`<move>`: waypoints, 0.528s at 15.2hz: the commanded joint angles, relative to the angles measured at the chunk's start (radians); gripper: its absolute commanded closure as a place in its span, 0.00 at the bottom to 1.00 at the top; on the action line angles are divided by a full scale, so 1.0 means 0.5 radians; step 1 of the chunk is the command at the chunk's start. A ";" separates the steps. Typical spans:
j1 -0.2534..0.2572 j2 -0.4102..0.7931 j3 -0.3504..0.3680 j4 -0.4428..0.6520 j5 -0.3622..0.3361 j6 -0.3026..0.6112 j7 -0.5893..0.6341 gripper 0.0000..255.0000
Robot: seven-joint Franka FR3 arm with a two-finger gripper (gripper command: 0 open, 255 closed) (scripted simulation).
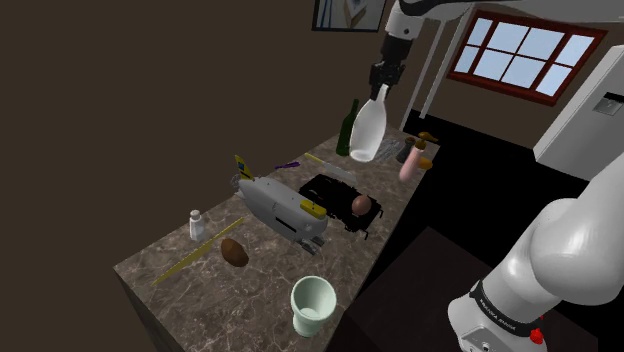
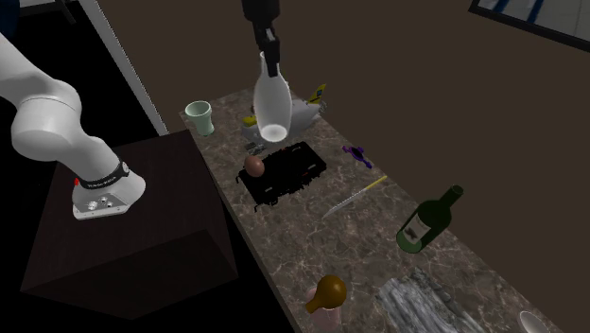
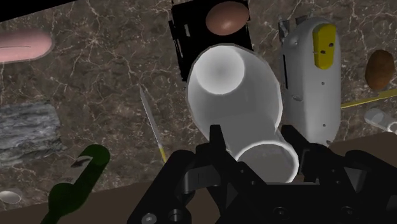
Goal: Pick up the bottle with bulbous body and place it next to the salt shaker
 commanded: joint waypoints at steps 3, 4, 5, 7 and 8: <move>0.087 -0.048 0.106 -0.104 -0.013 0.057 0.199 1.00; 0.108 -0.051 0.132 -0.119 -0.013 0.069 0.247 1.00; 0.129 -0.051 0.158 -0.132 -0.014 0.080 0.295 1.00; 0.171 -0.047 0.211 -0.151 -0.013 0.102 0.389 1.00; 0.192 -0.042 0.236 -0.157 -0.012 0.112 0.436 1.00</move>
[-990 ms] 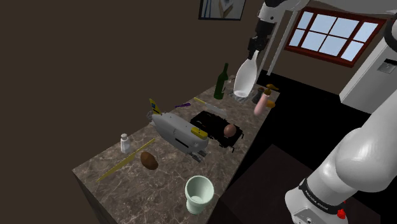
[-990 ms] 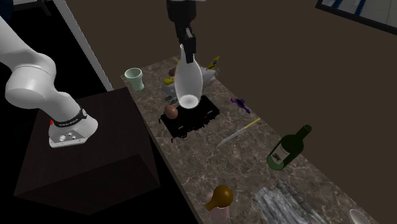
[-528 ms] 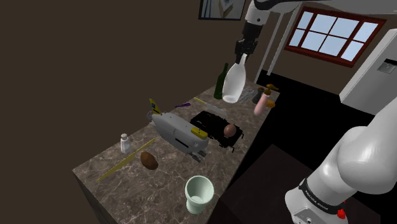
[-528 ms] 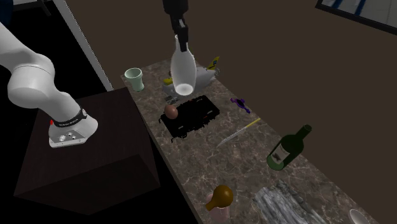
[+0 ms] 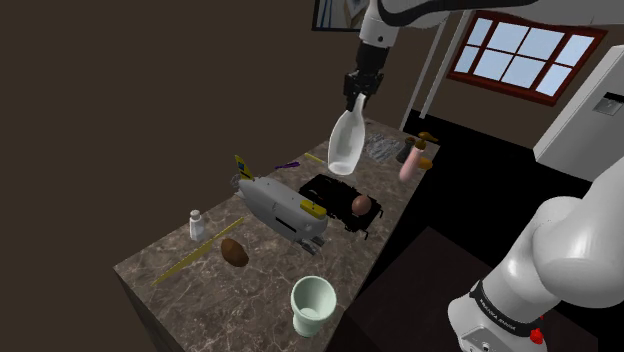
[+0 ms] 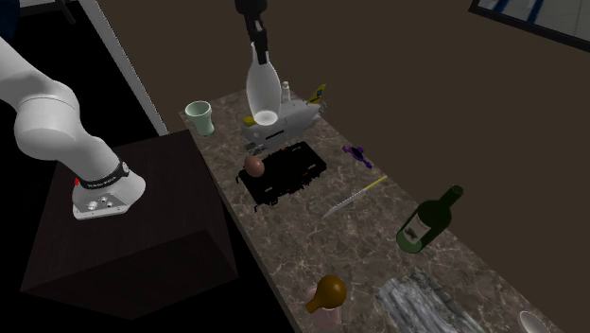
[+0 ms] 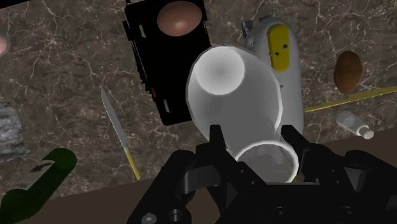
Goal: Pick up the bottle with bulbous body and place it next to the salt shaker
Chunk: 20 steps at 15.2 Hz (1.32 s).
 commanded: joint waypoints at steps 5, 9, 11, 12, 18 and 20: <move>0.127 0.067 0.151 0.019 0.006 0.045 0.280 1.00; 0.211 0.146 0.246 0.066 0.005 0.074 0.460 1.00; 0.254 0.196 0.291 0.104 0.002 0.084 0.550 1.00; 0.276 0.224 0.313 0.126 -0.001 0.089 0.594 1.00; 0.410 0.427 0.431 0.315 -0.029 0.096 0.854 1.00; 0.457 0.509 0.466 0.400 -0.044 0.090 0.938 1.00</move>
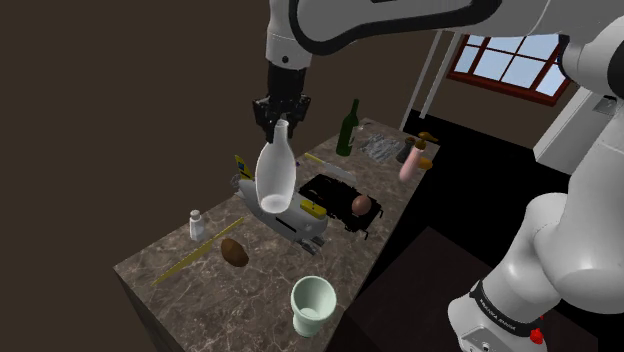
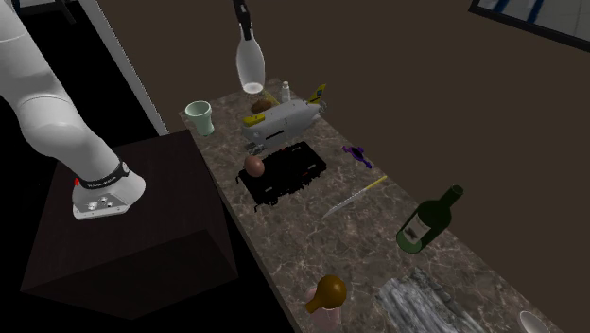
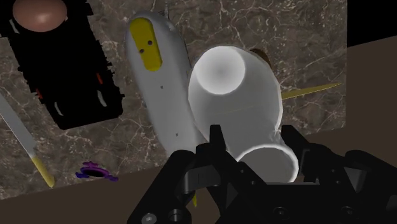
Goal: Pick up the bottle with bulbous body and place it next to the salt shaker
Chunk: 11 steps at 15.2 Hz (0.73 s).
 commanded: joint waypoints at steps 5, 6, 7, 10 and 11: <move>0.153 0.259 0.090 0.299 -0.055 -0.049 0.250 1.00; 0.180 0.312 0.101 0.363 -0.066 -0.062 0.288 1.00; 0.208 0.368 0.112 0.431 -0.078 -0.077 0.325 1.00; 0.296 0.549 0.137 0.664 -0.114 -0.135 0.430 1.00; 0.326 0.615 0.143 0.753 -0.126 -0.161 0.463 1.00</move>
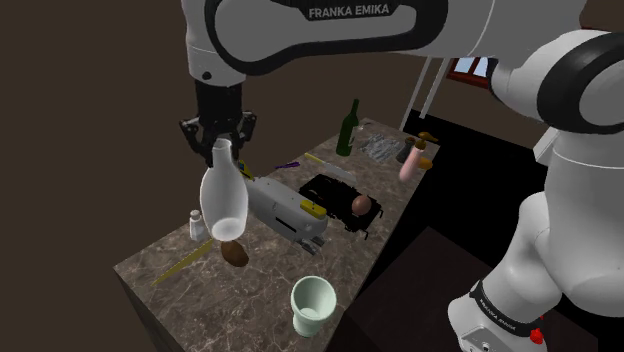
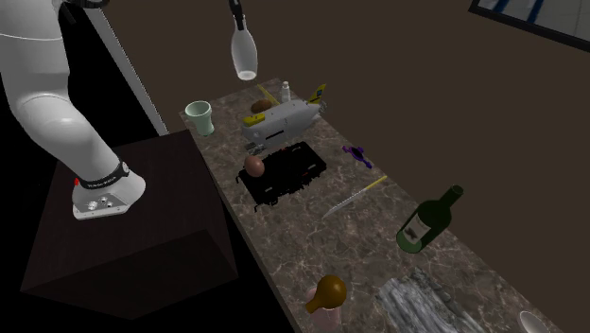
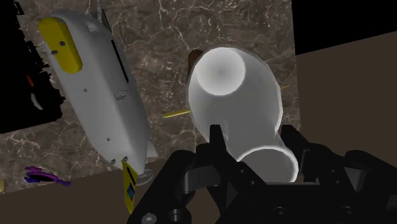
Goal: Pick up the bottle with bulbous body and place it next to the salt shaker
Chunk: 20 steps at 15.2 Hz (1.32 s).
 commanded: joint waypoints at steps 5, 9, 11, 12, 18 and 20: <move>0.203 0.472 0.022 0.676 -0.075 -0.213 0.177 1.00; 0.264 0.637 0.019 0.881 -0.093 -0.255 0.215 1.00; 0.258 0.621 0.019 0.801 -0.093 -0.190 0.220 1.00; 0.255 0.616 0.020 0.763 -0.093 -0.159 0.222 1.00; 0.242 0.602 0.019 0.578 -0.096 0.011 0.235 1.00; 0.239 0.603 0.019 0.527 -0.098 0.064 0.239 1.00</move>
